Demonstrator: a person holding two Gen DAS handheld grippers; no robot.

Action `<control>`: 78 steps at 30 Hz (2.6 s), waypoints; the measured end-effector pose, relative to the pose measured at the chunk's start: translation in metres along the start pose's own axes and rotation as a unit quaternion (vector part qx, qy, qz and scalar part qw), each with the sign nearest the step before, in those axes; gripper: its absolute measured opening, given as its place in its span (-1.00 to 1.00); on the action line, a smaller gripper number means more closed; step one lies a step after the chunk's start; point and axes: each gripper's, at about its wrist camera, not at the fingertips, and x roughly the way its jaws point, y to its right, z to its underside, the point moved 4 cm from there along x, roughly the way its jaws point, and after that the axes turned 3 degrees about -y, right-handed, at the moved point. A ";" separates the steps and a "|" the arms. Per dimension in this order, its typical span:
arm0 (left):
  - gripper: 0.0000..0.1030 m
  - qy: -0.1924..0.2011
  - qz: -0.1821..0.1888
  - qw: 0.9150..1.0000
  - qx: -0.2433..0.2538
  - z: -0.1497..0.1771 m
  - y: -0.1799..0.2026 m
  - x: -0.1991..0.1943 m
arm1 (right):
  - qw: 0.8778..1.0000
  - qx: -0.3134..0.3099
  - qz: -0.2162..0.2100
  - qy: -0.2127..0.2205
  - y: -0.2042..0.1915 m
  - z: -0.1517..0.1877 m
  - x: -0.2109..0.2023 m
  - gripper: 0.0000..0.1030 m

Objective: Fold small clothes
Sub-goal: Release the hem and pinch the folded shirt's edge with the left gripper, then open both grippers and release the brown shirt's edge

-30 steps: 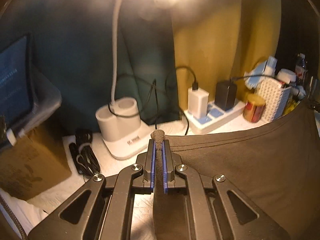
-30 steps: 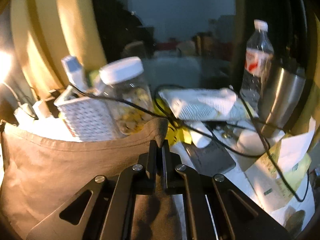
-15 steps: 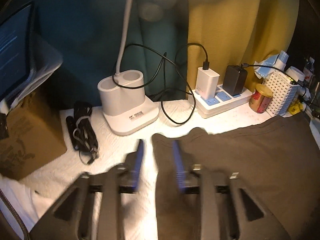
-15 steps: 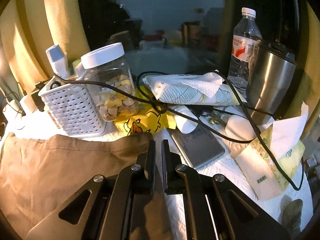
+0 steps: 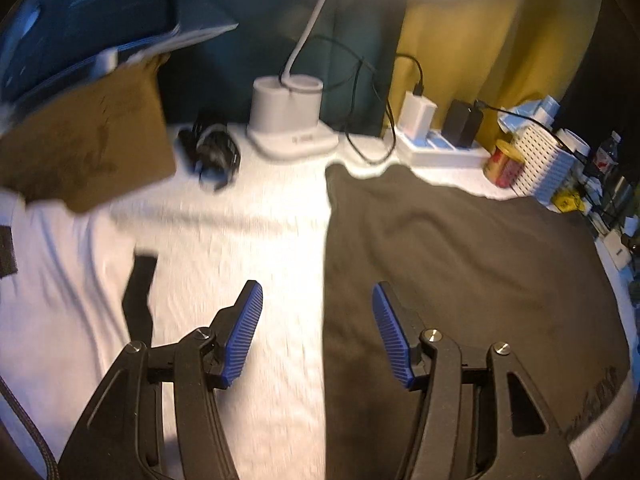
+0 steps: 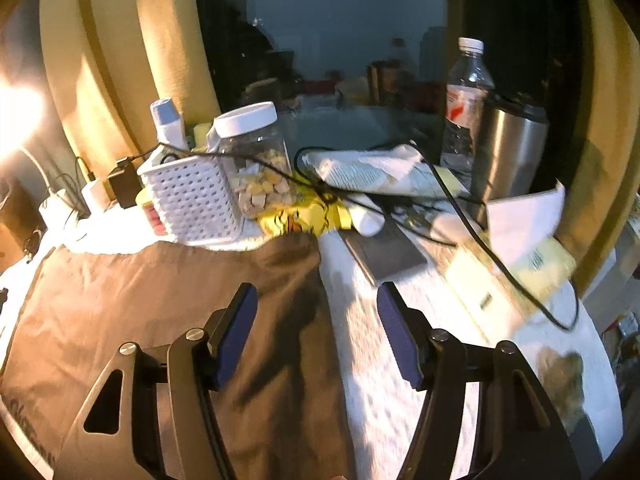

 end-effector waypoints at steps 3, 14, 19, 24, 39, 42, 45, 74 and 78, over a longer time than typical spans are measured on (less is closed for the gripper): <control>0.11 -0.010 0.009 1.000 -0.004 0.022 0.001 -0.007 | 1.000 0.010 0.006 -0.007 0.006 0.018 -0.012 0.27; 0.12 -0.039 0.039 0.998 0.005 0.082 0.013 -0.026 | 0.996 0.065 0.010 -0.055 0.043 0.104 -0.058 0.27; 0.41 -0.037 0.051 0.998 -0.011 0.098 0.014 -0.036 | 0.993 0.077 -0.004 -0.089 0.041 0.142 -0.069 0.27; 0.41 -0.041 0.072 0.997 -0.005 0.108 0.020 -0.044 | 0.993 0.068 -0.016 -0.095 0.030 0.161 -0.080 0.27; -0.73 -0.039 0.061 0.996 0.057 0.124 0.041 -0.050 | 0.994 0.059 -0.055 -0.071 -0.001 0.171 -0.085 -0.67; -0.80 -0.039 0.066 0.996 0.054 0.126 0.042 -0.054 | 0.995 0.049 -0.054 -0.068 0.001 0.168 -0.090 -0.68; -0.81 -0.026 0.062 0.996 0.066 0.128 0.050 -0.069 | 0.997 0.034 -0.044 -0.059 -0.001 0.162 -0.097 -0.69; -0.81 -0.082 0.069 0.991 0.079 0.191 0.058 -0.116 | 0.995 -0.025 -0.025 -0.093 0.002 0.213 -0.142 -0.69; -0.71 -0.103 0.067 0.990 0.067 0.192 0.052 -0.112 | 0.994 -0.030 -0.037 -0.103 0.003 0.216 -0.141 -0.69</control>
